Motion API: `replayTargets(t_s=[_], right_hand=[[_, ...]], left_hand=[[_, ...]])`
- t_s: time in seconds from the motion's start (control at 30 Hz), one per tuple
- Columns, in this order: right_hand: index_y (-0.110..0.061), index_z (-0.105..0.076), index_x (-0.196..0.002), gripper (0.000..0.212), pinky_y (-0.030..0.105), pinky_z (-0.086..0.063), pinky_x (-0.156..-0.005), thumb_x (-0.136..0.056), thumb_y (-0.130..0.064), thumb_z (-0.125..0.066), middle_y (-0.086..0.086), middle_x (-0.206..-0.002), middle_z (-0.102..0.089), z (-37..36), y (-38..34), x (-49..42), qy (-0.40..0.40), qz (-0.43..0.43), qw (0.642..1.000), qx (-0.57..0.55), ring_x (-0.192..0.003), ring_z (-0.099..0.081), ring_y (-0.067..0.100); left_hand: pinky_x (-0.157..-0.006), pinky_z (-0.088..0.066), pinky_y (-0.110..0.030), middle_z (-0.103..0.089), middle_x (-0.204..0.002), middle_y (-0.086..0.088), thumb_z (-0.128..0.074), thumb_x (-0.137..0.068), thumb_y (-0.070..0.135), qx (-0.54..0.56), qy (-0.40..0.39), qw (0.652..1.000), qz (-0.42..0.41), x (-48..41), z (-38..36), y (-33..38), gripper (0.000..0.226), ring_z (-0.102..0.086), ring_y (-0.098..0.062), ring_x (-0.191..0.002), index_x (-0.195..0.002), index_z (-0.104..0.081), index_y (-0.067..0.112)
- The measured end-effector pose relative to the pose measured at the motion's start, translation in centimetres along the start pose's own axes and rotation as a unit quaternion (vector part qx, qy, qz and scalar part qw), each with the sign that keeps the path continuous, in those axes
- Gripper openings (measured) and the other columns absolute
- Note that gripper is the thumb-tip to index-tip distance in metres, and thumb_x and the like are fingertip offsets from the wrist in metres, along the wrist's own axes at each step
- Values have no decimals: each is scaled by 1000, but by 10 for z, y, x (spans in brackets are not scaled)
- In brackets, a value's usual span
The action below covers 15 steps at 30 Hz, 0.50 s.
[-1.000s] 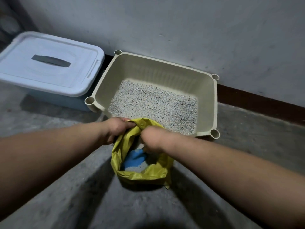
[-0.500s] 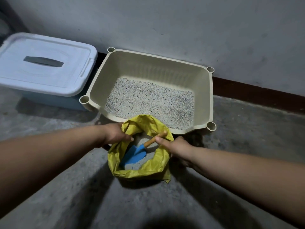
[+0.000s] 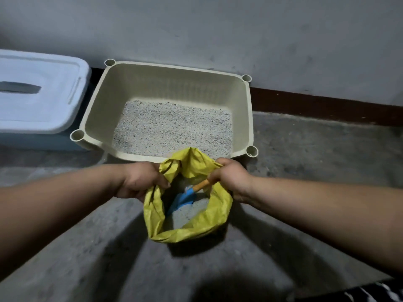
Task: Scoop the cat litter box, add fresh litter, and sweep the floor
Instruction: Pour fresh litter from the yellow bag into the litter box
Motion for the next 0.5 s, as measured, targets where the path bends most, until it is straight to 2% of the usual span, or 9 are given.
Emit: replayTargets(t_s=[0.07,0.13,0.23,0.3,0.37,0.43,0.5], right_hand=[[-20,-51,-61,27,31,-43,-58,-57,4,-63,8,-66,-49,23,3,8,41,4,999,9,-62,-58,24],[-15,-45,-51,30,26,-32,-48,-61,8,-62,6,-56,-40,47,2,17,62,7,996,64,-54,-43,19],[-13,-45,-54,30,23,-28,-44,-65,8,-63,4,-55,-40,90,-2,28,60,-23,988,139,-51,-37,17],[-12,-49,-54,26,19,-31,-40,-67,5,-65,3,-55,-45,125,-5,32,73,-50,979,186,-51,-40,16],[-12,-50,-53,27,14,-29,-32,-70,4,-65,3,-55,-45,161,-7,34,105,-62,970,209,-49,-40,15],[-11,-48,-52,29,14,-27,-31,-72,5,-64,3,-55,-44,188,-13,34,143,-45,967,205,-48,-38,13],[-9,-49,-54,27,16,-30,-34,-73,5,-63,4,-55,-44,214,-18,31,192,-26,964,181,-48,-38,13]], left_hand=[[-49,-54,-29,-65,-80,-17,-50,-88,-5,2,-34,999,-1,-3,-21,14,25,-62,-20,-55,-107,-58,9],[-43,-49,-20,-60,-66,-7,-49,-88,-5,-32,-60,998,-3,-6,-46,27,22,-58,-13,-46,-96,-57,14],[-46,-45,-18,-54,-70,-10,-46,-88,-5,-68,-116,991,-12,-16,-93,45,25,-52,-14,-47,-96,-53,18],[-37,-42,-16,-52,-57,-5,-45,-88,-6,-70,-140,987,-20,-23,-127,61,25,-50,-11,-38,-93,-50,17],[-46,-46,-20,-56,-65,-8,-45,-88,-6,-67,-158,985,-36,-32,-161,80,26,-55,-15,-48,-93,-52,19],[-53,-46,-25,-57,-77,-13,-46,-86,-4,-53,-142,987,-56,-42,-184,99,25,-56,-22,-59,-94,-55,18],[-49,-50,-28,-57,-71,-14,-49,-84,-2,-56,-86,991,-81,-55,-198,121,19,-56,-25,-55,-91,-56,14]])
Point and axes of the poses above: each hand's wrist, its own x-axis away from the middle knuckle, its own z-axis out of the back of the hand, y = z × x, the point moved 2 cm from there along -x, towards the middle knuckle
